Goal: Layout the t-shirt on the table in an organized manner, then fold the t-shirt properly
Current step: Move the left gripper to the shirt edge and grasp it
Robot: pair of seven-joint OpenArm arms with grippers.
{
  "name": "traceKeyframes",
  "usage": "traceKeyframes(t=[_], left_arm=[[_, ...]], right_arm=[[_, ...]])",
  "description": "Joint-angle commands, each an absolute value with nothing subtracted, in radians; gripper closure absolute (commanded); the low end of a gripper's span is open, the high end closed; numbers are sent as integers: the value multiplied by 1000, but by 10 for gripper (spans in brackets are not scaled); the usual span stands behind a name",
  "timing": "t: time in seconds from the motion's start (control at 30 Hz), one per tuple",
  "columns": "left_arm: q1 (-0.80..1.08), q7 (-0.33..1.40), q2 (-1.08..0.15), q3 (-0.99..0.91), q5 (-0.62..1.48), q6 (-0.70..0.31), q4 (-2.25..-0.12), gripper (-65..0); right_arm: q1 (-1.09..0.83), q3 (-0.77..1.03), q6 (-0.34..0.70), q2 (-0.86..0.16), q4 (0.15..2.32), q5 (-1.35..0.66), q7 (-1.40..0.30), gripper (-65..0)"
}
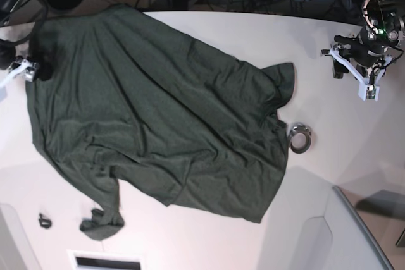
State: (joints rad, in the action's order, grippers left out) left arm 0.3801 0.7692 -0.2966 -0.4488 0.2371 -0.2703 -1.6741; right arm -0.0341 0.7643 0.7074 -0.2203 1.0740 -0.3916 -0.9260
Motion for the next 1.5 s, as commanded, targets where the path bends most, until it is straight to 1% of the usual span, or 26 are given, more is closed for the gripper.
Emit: traceKeyframes(t=[0.0,0.1,0.13,0.17,0.23,0.33,0.4,0.43,0.5,0.53,0.6,0.67,0.8,0.83,1.07,1.3,1.4,1.47], left_arm=[[389,745,-314,-455,232,-272,-1682,-319],[410,700,-311,-455,234,-274,-1658,-319],[418,691,-311,-455,236,-274,-1647,-319],[424,679,-309,-453,236,-277,-1636,-319],[449,644,-308,-453,236,-341,-1587,-319],[472,538,-294,-455,237,-509,-1484,-319],[475,463,-262,-455,237,-610,-1437,-319],[475,426,-245,-455,237,-651,-1417,-323],[470,369,-214,-455,237,-698,-1392,-329],[467,344,-199,-455,237,-698,-1386,-331],[463,321,-179,-456,248,-698,-1386,-331],[446,321,-173,-456,325,-698,-1388,-337],[433,325,-194,-455,507,-698,-1388,-466],[433,325,-202,-449,527,-698,-1388,-484],[403,325,-202,-453,536,-698,-1343,-487],[274,325,-199,-443,533,-698,-1101,-487],[245,326,-180,-441,532,-698,-1061,-487],[242,340,-173,-403,532,-698,-1064,-487]], right_arm=[[-58,728,698,-183,1064,-340,-1027,-563],[-68,704,698,-165,1066,-340,-1001,-561],[-68,700,698,-165,1053,-340,-992,-549],[-67,700,698,-165,1041,-340,-984,-519],[-62,700,698,-166,1021,-340,-978,-437],[-62,699,698,-166,1017,-340,-970,-303],[-59,699,698,-166,1012,-340,-964,-195],[-51,699,698,-166,1012,-340,-964,-126],[-47,699,698,-166,1012,-340,-969,-3],[-45,699,698,-166,1012,-340,-972,0],[-44,699,698,-166,1012,-340,-974,-17],[-42,699,698,-166,1012,-340,-974,-5],[-45,699,698,-170,1012,-340,-974,-5],[-45,699,698,-171,1012,-340,-974,-5],[-45,697,698,-171,1012,-340,-974,-5],[-45,697,698,-171,1012,-340,-975,-5],[-45,697,698,-171,1012,-338,-975,-5],[-45,697,698,-171,1012,-338,-975,-5]])
